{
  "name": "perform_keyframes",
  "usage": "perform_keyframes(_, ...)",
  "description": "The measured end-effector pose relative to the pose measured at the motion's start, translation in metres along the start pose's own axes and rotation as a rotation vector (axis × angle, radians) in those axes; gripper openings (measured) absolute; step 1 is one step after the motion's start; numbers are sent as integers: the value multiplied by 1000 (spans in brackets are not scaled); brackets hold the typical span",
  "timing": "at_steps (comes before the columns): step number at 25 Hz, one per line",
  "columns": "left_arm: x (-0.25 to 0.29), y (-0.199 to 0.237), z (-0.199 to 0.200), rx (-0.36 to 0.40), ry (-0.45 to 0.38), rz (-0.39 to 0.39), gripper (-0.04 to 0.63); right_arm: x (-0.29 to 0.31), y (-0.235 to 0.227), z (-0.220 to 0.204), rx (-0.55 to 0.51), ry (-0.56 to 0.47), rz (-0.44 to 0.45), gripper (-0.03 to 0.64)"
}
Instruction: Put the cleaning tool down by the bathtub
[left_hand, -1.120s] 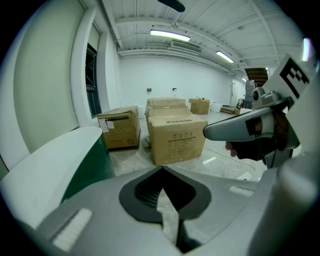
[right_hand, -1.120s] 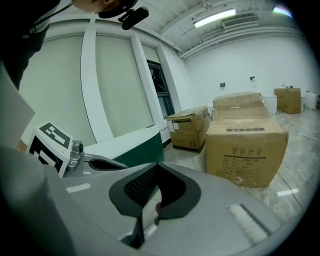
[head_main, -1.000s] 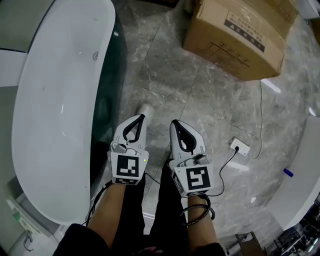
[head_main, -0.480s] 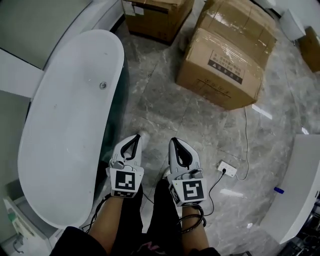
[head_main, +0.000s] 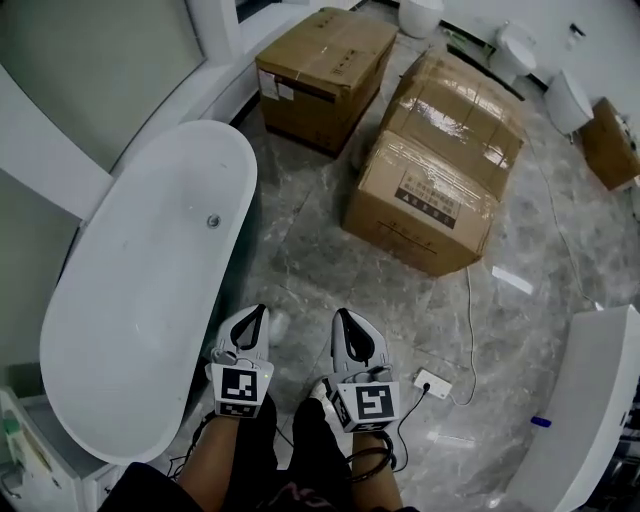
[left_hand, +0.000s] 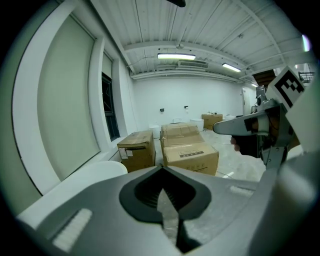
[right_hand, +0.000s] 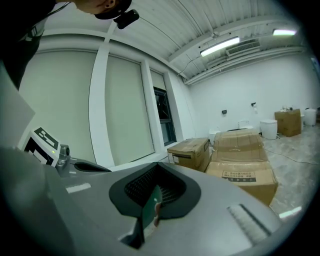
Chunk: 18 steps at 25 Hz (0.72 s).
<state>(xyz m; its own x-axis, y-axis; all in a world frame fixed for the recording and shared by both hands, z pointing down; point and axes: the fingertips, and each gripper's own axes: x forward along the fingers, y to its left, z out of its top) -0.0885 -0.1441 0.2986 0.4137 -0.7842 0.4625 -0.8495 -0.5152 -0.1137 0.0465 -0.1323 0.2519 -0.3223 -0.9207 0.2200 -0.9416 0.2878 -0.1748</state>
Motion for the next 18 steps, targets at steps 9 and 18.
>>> perform_keyframes(9, -30, 1, 69, 0, -140, 37, 0, -24, 0, 59, -42, -62, 22, 23)
perform_keyframes(18, -59, 4, 105, 17, -173, 78, 0, -44, 7, 101, -66, -95, 52, 23)
